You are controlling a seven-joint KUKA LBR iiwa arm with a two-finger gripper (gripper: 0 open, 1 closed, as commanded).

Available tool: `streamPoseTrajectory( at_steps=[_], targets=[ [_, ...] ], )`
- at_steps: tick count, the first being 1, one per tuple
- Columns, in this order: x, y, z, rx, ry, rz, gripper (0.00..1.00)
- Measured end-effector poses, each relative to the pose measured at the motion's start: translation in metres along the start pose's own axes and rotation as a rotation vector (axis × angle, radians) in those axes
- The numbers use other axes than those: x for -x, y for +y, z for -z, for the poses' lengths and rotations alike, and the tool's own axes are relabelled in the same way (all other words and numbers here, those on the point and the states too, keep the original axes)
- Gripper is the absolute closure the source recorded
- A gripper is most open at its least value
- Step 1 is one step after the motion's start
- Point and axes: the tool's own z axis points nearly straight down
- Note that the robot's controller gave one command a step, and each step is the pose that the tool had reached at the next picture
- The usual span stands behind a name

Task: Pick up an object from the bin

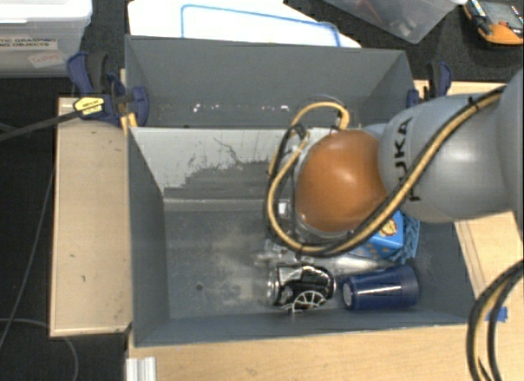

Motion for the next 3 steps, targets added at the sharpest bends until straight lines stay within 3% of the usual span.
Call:
streamPoseTrajectory(
  at_steps=[1, 3],
  targets=[
    [-0.002, 0.005, 0.024, 0.018, 0.012, 0.0, 1.0],
    [-0.001, 0.004, 0.084, 0.024, 0.017, 0.0, 1.0]
  ],
)
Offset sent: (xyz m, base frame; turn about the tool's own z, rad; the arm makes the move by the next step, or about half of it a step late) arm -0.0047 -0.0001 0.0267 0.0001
